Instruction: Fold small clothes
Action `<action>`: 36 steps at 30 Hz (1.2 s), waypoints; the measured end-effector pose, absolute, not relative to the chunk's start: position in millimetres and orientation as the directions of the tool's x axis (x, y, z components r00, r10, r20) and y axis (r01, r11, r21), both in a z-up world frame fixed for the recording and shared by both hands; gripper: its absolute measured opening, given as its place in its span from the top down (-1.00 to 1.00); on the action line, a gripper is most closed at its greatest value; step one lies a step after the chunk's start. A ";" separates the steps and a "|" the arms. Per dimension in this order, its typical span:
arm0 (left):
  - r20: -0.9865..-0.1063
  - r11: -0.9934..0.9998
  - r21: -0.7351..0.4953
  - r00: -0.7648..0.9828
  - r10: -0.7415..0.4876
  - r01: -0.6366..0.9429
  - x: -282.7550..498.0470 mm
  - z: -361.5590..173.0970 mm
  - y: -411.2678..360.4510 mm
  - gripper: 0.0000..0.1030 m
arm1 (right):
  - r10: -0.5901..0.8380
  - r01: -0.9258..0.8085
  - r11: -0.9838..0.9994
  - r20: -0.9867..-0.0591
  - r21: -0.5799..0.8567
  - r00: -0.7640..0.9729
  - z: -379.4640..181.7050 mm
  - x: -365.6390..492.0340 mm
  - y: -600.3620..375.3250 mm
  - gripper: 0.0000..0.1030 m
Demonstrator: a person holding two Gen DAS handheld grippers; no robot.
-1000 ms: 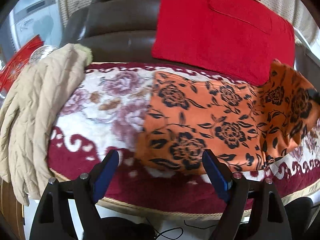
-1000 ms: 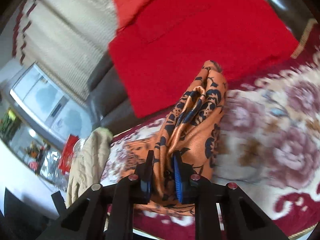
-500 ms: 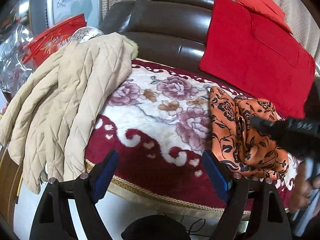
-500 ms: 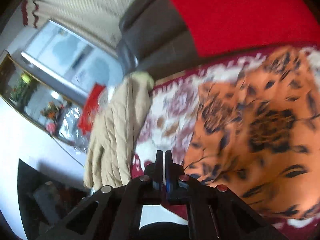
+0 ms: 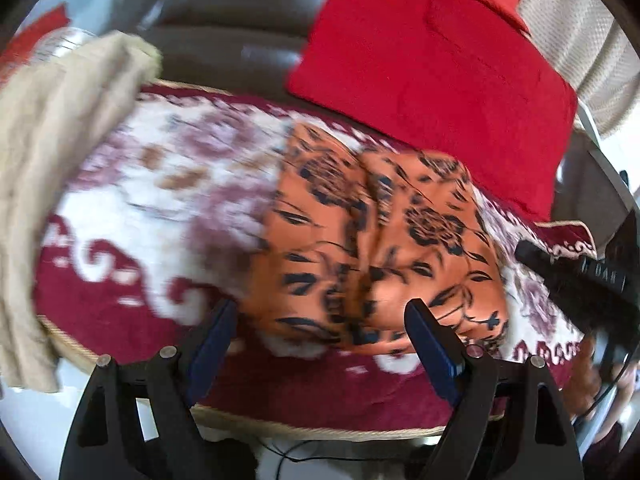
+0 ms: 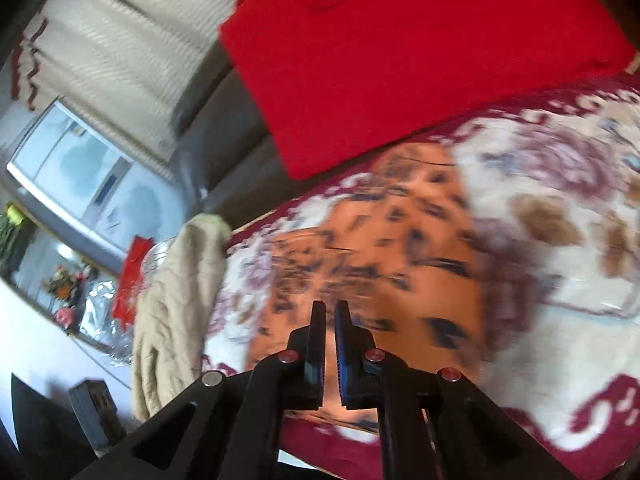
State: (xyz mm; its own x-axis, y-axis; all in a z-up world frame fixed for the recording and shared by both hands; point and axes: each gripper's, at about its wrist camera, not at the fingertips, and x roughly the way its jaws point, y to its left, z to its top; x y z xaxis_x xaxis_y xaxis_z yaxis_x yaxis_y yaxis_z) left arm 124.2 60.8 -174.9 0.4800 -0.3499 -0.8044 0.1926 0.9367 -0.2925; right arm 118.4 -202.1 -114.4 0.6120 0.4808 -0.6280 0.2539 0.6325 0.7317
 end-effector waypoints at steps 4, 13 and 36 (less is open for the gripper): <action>-0.837 0.920 -0.322 0.388 -0.387 0.223 138.7 -198.7 28.4 -0.67 | 0.473 0.303 0.610 -0.644 0.732 0.602 -139.5 101.3 -226.7 0.85; -0.812 0.890 -0.345 0.381 -0.442 0.297 145.7 -204.7 -8.0 -0.31 | 0.548 0.321 0.477 -0.563 0.818 0.619 -190.5 87.3 -251.4 -0.61; -0.727 0.855 -0.430 0.450 -0.518 0.290 145.7 -184.2 12.7 0.49 | 0.590 0.249 0.490 -0.528 0.835 0.611 -205.6 106.0 -222.1 -0.13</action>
